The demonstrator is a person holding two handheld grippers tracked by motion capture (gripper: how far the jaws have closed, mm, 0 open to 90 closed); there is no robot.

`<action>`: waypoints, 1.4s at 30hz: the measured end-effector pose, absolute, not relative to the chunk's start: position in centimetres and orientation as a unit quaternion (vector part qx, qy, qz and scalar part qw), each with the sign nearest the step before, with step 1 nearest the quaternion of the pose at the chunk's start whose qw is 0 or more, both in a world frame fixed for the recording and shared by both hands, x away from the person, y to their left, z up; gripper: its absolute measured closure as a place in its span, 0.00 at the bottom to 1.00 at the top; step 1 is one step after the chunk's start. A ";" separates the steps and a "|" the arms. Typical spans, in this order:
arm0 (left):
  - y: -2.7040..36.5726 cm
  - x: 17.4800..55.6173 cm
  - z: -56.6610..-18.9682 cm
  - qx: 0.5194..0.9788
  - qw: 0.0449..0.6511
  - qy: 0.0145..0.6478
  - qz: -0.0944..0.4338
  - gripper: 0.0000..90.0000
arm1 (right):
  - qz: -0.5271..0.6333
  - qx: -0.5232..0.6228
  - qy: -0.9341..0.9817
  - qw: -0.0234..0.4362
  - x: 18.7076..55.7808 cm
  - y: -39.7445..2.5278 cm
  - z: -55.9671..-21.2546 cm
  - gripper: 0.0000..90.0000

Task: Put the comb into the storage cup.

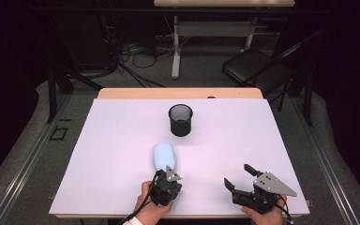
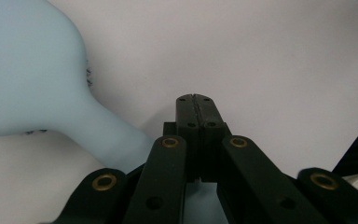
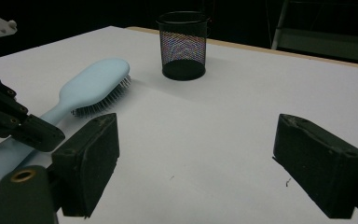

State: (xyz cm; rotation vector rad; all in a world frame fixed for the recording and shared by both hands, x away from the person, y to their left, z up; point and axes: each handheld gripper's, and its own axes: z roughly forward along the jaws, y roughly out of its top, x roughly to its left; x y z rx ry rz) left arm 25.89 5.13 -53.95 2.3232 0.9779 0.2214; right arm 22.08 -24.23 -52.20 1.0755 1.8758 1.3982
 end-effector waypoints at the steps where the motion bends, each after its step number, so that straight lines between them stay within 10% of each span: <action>1: 5.1 25.9 -54.0 0.877 0.299 0.367 0.081 1.00 | 0.521 0.401 0.700 0.280 22.1 -24.2 -52.2 0.16; 42: 9.9 24.8 -54.0 0.853 0.289 0.413 0.134 1.00 | 0.522 0.400 0.700 0.277 22.0 -24.2 -52.2 0.16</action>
